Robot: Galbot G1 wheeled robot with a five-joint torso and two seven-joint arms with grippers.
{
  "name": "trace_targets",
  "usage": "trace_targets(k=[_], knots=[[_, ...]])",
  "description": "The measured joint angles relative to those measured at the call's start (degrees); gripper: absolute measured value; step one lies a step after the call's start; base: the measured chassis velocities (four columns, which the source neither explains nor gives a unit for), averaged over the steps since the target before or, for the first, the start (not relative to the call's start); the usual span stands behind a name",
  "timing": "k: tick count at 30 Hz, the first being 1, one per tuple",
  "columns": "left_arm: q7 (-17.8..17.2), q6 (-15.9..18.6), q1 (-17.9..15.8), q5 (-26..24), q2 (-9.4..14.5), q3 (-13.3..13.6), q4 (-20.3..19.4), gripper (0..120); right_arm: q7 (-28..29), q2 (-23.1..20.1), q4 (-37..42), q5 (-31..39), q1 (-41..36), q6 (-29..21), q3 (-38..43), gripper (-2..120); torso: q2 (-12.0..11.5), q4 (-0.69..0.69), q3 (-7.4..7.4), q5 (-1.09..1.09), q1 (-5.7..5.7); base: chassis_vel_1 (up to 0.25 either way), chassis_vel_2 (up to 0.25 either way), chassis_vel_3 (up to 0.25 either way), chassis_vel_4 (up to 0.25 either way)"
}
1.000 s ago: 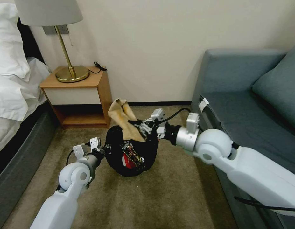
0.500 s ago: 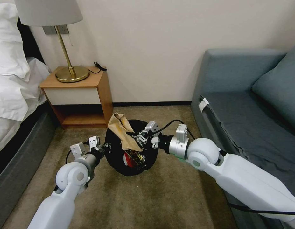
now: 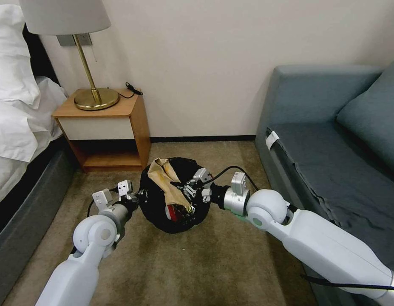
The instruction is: Pick up the trash bin, then pick up the garbage on the floor and place it into the trash bin.
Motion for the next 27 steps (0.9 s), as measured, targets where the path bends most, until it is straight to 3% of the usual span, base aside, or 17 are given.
trace_targets(k=[1,5,9,11,16,22,27], knots=[[0.0,0.0,0.0,0.0,0.0,0.0,0.0,2,0.0,0.0,0.0,0.0,0.0,0.0,0.0,2,0.0,0.0,0.0,0.0,0.0,0.0,0.0,0.0,0.0],[0.0,0.0,0.2,-0.1,0.1,-0.3,0.0,2,-0.2,-0.4,-0.2,-0.3,0.0,0.3,0.0,22,0.0,0.0,0.0,0.0,0.0,0.0,0.0,0.0,0.0],[0.0,0.0,0.2,-0.1,0.1,-0.4,0.0,2,-0.3,-0.6,-0.3,-0.4,0.0,0.4,0.0,30,0.0,0.0,0.0,0.0,0.0,0.0,0.0,0.0,0.0],[0.0,0.0,0.2,-0.1,-0.1,-0.4,-0.1,2,-0.4,-0.6,-0.4,-0.6,-0.2,0.5,0.1,44,0.0,0.0,0.0,0.0,0.0,0.0,0.0,0.0,0.0],[0.0,0.0,0.2,-0.1,-0.1,-0.4,-0.1,2,-0.4,-0.7,-0.4,-0.8,-0.4,0.6,0.3,57,0.0,0.0,0.0,0.0,0.0,0.0,0.0,0.0,0.0],[0.0,0.0,0.3,-0.1,-0.1,-0.7,-0.2,2,-0.6,-0.7,-0.4,-0.9,-0.4,0.8,0.5,85,0.0,0.0,0.0,0.0,0.0,0.0,0.0,0.0,0.0],[0.0,0.0,0.4,0.0,-0.1,-1.0,-0.2,2,-0.6,-0.7,-0.2,-0.7,0.1,1.0,0.6,97,0.0,0.0,0.0,0.0,0.0,0.0,0.0,0.0,0.0]])
